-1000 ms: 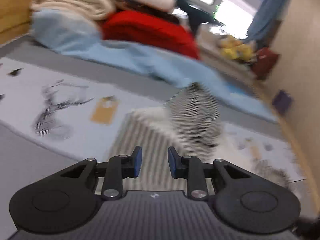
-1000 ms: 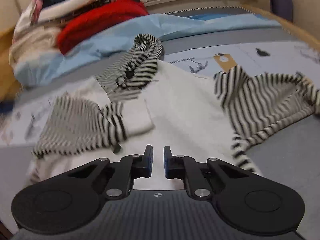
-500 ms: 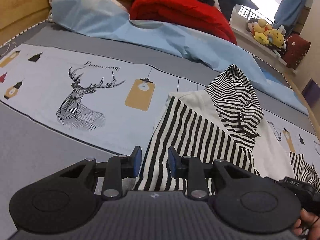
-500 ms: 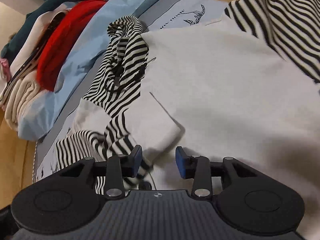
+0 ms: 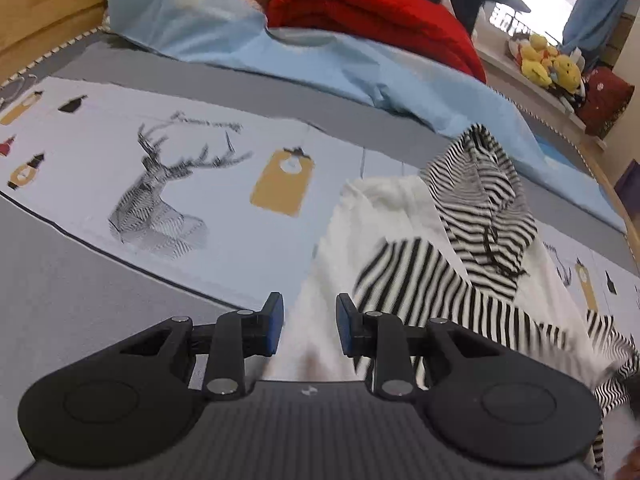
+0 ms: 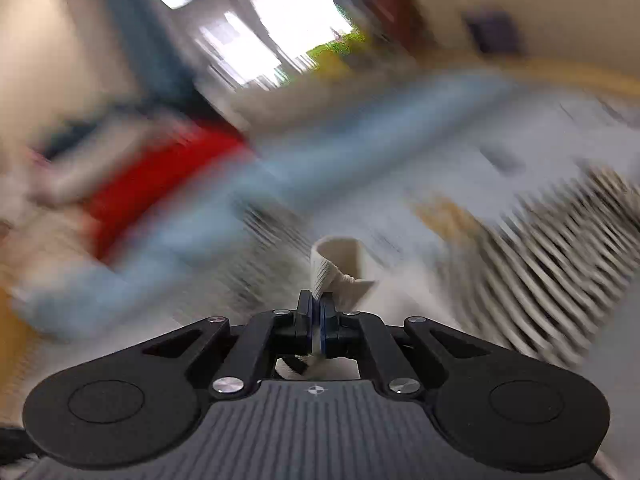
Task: Fold small clothes
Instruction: 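Grasp the striped sleeve cuff with the right tool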
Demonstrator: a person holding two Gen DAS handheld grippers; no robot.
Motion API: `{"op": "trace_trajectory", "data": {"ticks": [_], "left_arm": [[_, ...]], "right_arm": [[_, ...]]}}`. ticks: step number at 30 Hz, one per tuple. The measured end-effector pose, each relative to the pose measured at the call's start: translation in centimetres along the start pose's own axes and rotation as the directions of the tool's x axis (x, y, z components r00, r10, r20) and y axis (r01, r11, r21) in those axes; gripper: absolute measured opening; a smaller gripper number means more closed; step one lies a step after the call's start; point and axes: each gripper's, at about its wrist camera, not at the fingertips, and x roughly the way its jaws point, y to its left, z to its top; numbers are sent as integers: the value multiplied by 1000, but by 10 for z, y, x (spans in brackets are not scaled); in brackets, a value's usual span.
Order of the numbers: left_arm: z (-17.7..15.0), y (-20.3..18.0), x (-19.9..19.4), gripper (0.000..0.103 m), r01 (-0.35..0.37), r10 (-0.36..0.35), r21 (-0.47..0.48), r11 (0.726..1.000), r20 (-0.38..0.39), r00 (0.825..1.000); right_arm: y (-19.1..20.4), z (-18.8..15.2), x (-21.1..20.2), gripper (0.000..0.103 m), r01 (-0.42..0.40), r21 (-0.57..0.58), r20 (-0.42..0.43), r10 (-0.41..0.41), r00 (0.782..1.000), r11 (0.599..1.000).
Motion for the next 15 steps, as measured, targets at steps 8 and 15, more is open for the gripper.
{"op": "trace_trajectory", "data": {"ticks": [8,15], "left_arm": [[-13,-7,22,31,8,-10,-20,1000,-113,994],[-22,-17,36,31,34,-42,-48,998,-184,982]], "right_arm": [[-44,0,1,3,112,85,-88,-104,991,990],[-55,-7,21,14,207,88,-229,-183,956,974]]}}
